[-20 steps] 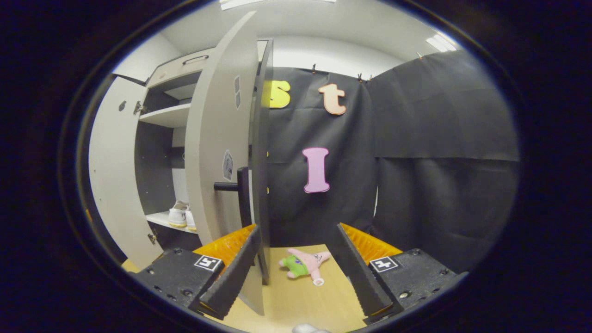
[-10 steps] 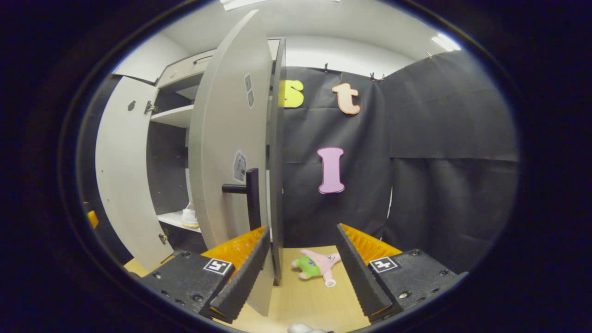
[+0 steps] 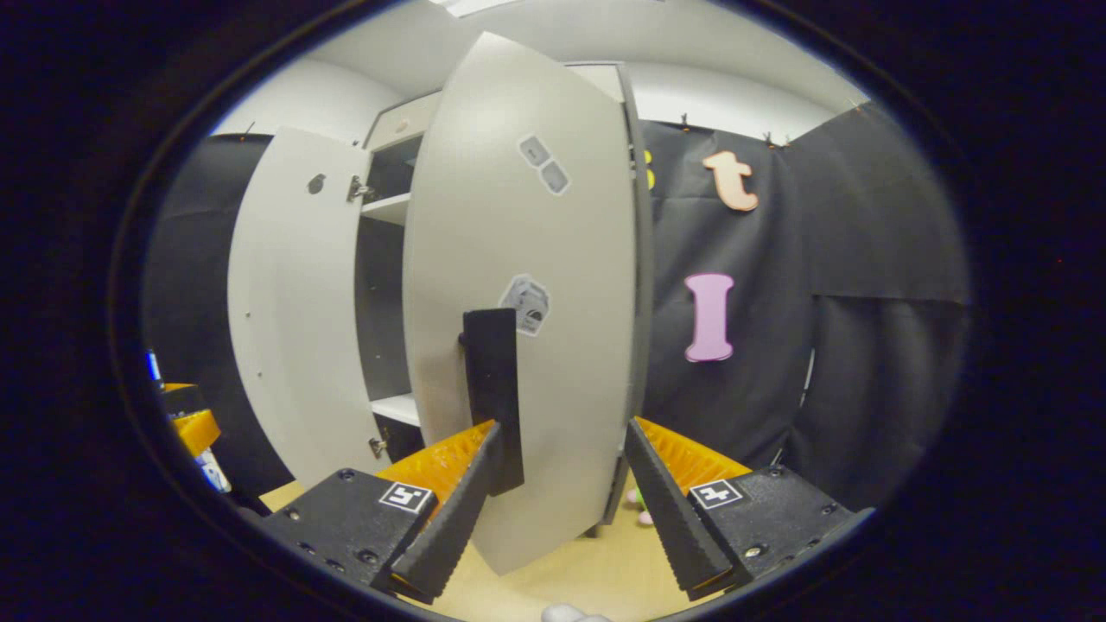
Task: Grab one shoe with the right hand and put it into the shoe cabinet, grab the other shoe with the left hand and put it into the shoe cabinet; then close the right door with the right hand and the left door with the left hand.
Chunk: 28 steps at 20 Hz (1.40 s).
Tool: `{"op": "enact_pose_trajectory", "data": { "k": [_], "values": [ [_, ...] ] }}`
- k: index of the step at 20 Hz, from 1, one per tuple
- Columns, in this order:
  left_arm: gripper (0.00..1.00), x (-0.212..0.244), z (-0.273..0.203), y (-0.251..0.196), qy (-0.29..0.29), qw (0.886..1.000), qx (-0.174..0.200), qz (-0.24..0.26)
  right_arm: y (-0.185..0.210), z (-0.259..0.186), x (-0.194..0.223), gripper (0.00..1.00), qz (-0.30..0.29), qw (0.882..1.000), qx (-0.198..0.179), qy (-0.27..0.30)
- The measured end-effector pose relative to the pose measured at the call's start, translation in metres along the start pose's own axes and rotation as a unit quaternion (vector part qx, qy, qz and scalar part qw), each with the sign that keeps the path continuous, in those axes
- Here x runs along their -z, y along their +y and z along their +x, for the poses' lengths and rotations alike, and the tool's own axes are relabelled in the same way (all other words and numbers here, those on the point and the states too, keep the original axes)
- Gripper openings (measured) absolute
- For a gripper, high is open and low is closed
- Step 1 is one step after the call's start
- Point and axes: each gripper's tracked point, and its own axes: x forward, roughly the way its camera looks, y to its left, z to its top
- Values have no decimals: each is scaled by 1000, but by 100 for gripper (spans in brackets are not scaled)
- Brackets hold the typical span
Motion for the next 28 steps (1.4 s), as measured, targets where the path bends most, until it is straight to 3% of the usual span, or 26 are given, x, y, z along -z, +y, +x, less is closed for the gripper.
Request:
{"op": "enact_pose_trajectory", "data": {
  "k": [2, 13, 24, 27, 28],
  "values": [
    [96, -1, -4, 8, -1, 1000, -7, 2, 9, 1, -6, 99, 2, 1000, -5, -11],
    [96, -3, -5, 52, -4, 1000, -25, 3, 21, -37, 1, 99, 23, 1000, 15, -14],
    [96, -21, 58, 194, -38, 992, -123, 14, 41, -98, 59, 99, 37, 997, 51, 37],
    [96, -9, 85, 211, -25, 991, -129, 9, 47, -113, 72, 99, 44, 996, 61, 49],
    [100, -7, 93, 213, -25, 991, -128, 11, 49, -118, 75, 99, 46, 996, 64, 52]
  ]
}}
